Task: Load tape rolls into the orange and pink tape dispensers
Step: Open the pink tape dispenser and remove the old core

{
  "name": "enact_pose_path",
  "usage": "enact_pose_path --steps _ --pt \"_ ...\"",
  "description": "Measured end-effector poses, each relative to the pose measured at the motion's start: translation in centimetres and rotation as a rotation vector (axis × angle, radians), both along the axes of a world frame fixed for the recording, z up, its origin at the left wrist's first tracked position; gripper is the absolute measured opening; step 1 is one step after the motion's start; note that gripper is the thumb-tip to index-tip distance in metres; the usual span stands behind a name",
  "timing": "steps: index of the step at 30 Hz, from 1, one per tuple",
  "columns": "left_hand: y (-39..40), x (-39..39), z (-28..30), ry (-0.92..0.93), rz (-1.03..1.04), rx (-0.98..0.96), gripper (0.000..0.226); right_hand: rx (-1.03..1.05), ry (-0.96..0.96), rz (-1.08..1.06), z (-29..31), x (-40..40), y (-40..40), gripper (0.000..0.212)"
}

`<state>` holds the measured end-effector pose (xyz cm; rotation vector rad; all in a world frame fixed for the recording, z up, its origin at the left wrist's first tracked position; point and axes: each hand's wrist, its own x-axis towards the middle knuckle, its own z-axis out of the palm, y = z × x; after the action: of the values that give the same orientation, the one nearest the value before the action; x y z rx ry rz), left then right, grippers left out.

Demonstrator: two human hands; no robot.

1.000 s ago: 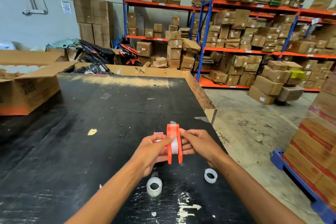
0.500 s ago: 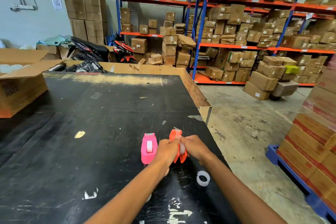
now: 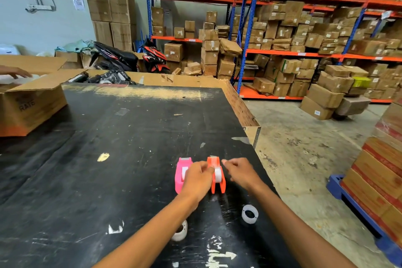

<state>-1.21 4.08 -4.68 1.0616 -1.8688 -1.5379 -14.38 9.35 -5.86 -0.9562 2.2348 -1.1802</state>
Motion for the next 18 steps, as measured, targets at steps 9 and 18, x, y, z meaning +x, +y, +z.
enact_pose_path --steps 9,18 --pt "-6.1 6.1 -1.0 -0.270 -0.076 -0.217 0.074 0.010 0.299 0.145 3.2 5.2 -4.1 0.034" --pt "-6.9 7.8 -3.4 -0.176 -0.181 -0.302 0.052 0.308 0.515 0.117 1.5 8.3 -7.0 0.036"
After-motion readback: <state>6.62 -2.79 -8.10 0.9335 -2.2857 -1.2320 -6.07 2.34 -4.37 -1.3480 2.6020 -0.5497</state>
